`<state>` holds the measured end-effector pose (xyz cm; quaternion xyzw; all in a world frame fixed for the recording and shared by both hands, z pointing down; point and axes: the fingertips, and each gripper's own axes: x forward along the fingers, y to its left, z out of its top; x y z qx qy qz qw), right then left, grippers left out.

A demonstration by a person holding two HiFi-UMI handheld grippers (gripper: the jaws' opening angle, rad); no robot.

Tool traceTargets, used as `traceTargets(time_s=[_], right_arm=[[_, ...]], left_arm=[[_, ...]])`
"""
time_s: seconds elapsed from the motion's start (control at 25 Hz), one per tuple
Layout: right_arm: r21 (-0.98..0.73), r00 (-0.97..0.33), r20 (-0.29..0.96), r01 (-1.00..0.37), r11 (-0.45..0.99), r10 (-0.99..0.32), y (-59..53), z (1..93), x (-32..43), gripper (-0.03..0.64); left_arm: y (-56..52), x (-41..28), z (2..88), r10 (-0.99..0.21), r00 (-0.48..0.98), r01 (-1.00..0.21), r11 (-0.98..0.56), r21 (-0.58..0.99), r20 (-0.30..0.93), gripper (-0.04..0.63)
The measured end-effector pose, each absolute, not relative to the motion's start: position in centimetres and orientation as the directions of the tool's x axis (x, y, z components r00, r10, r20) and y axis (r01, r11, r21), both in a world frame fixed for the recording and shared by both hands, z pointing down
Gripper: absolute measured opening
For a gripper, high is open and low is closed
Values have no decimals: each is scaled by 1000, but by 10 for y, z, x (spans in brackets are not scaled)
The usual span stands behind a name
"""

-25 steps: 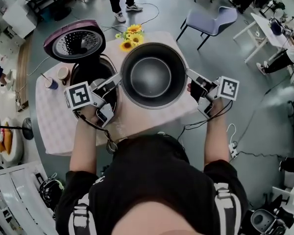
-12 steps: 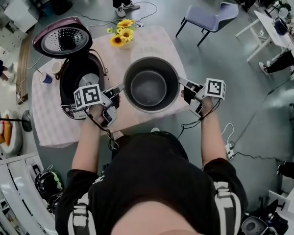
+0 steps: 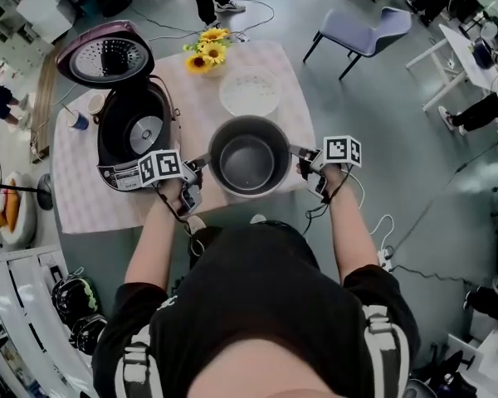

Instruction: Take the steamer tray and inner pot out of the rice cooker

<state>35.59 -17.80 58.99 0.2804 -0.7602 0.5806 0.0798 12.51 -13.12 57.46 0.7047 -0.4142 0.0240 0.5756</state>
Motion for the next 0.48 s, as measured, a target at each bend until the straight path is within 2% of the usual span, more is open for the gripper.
traceTargets(time_s=[0.24,0.36,0.48], right_arm=[[-850,-836,455,-511,130,-308,-177,610,352,11],[-845,-835,459,-516,143,-303,-178,607,346,11],[-839,-829,462,-524,149,-314,-177,607,346,11]], left_arm=[[-128,120,598,-568,620,-628,55,777,541,6],[-130,115,603,-571,590,-671,47,740,571,6],[-129,115,603,-578,596,-664,35,747,557,6]])
